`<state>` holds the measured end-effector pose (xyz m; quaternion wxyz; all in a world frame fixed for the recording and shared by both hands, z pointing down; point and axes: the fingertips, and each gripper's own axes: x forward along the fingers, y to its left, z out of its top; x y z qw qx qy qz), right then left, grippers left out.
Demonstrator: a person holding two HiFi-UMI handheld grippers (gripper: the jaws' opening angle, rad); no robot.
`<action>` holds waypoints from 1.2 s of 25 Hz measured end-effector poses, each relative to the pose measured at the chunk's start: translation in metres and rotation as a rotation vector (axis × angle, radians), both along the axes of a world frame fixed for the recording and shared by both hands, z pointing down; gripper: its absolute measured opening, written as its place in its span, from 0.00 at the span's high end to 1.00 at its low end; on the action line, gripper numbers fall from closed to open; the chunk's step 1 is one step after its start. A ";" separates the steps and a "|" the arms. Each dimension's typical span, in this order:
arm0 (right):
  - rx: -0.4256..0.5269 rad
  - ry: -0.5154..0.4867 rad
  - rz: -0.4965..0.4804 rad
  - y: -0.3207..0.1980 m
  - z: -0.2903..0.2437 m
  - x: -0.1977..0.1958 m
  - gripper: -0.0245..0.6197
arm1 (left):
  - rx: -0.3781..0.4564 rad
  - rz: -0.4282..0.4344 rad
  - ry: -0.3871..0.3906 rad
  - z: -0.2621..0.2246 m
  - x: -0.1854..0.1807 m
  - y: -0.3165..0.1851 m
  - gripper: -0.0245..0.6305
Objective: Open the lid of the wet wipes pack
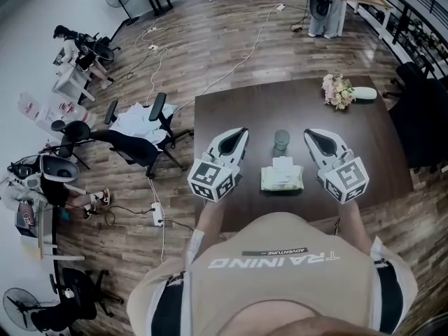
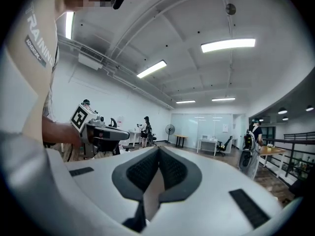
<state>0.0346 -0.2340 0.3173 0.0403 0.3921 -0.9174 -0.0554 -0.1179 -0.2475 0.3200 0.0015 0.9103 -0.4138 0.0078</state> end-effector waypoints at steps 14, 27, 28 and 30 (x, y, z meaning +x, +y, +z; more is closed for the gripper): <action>-0.035 0.006 0.029 -0.002 0.013 0.021 0.94 | -0.084 0.008 0.035 0.026 0.003 -0.002 0.95; -0.064 -0.010 0.019 0.003 0.030 0.011 0.94 | -0.079 0.016 0.111 0.025 0.006 0.008 0.95; -0.065 -0.014 0.016 0.004 0.032 0.008 0.94 | -0.075 0.016 0.116 0.024 0.005 0.008 0.95; -0.068 -0.024 0.013 0.006 0.036 0.003 0.94 | -0.074 0.022 0.123 0.024 0.005 0.008 0.95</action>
